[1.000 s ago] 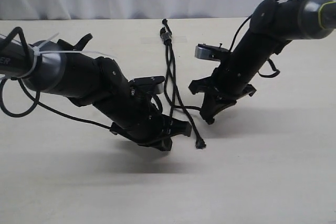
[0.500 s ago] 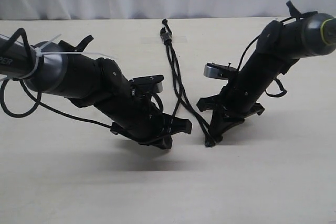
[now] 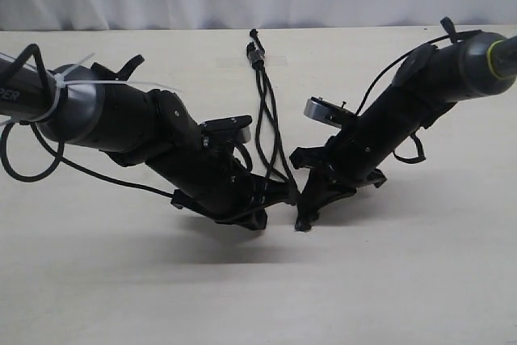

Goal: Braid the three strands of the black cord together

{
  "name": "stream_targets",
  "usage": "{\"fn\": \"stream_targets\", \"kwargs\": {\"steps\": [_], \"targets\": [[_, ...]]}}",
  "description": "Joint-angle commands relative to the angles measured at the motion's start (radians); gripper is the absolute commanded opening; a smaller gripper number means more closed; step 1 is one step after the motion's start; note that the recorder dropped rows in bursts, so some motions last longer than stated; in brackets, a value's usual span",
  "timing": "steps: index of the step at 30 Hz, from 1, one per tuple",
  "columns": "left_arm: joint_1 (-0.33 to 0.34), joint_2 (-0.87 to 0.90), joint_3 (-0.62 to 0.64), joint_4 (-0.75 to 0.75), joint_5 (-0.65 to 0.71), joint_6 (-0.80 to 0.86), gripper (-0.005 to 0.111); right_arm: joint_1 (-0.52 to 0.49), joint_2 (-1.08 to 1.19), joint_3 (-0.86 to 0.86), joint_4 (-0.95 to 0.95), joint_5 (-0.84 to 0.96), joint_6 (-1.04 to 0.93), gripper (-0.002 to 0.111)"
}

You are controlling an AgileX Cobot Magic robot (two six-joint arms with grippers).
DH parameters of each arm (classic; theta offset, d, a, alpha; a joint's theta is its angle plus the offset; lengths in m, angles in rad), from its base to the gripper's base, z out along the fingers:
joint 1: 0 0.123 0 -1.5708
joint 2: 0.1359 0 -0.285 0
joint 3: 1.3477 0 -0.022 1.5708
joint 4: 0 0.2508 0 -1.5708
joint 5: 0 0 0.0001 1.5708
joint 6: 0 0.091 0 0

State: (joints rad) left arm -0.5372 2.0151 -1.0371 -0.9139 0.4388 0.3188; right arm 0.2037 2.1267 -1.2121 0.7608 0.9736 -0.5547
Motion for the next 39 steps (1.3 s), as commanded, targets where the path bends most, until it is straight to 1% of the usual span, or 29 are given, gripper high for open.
{"fn": "stream_targets", "kwargs": {"steps": [1,3,9,13,16,20,25,28,31,39], "targets": [[-0.008,0.000,-0.001,-0.016,-0.005,-0.006,0.000,-0.006,-0.010,0.009,0.017,-0.006,-0.027,0.004],[-0.008,0.000,-0.001,-0.016,-0.005,-0.006,0.000,-0.008,-0.030,0.007,0.013,-0.022,-0.027,0.004],[-0.008,0.000,-0.001,-0.016,0.000,-0.006,0.000,-0.008,-0.054,0.007,-0.095,-0.057,0.051,0.004],[-0.008,0.000,-0.001,-0.016,0.014,-0.006,0.000,-0.008,-0.080,0.001,-0.100,-0.082,0.073,0.004],[-0.008,0.000,-0.001,-0.016,0.019,-0.006,0.000,-0.033,-0.099,-0.003,-0.098,-0.122,0.090,0.004],[-0.008,0.000,-0.001,-0.016,0.027,-0.006,0.000,-0.038,-0.042,-0.001,-0.097,-0.154,0.103,0.004],[-0.008,0.000,-0.001,-0.024,0.023,-0.006,0.000,-0.038,-0.022,0.026,-0.066,-0.128,0.083,0.004],[-0.008,0.000,-0.001,-0.026,0.023,-0.006,0.000,-0.014,-0.017,0.101,-0.010,-0.164,0.015,0.004],[-0.008,0.000,-0.001,-0.026,0.023,-0.006,0.000,-0.003,-0.010,0.137,0.042,-0.185,-0.020,0.004],[-0.008,0.000,-0.001,-0.049,0.023,-0.006,0.000,0.008,-0.010,0.148,0.080,-0.182,-0.040,0.004]]}}
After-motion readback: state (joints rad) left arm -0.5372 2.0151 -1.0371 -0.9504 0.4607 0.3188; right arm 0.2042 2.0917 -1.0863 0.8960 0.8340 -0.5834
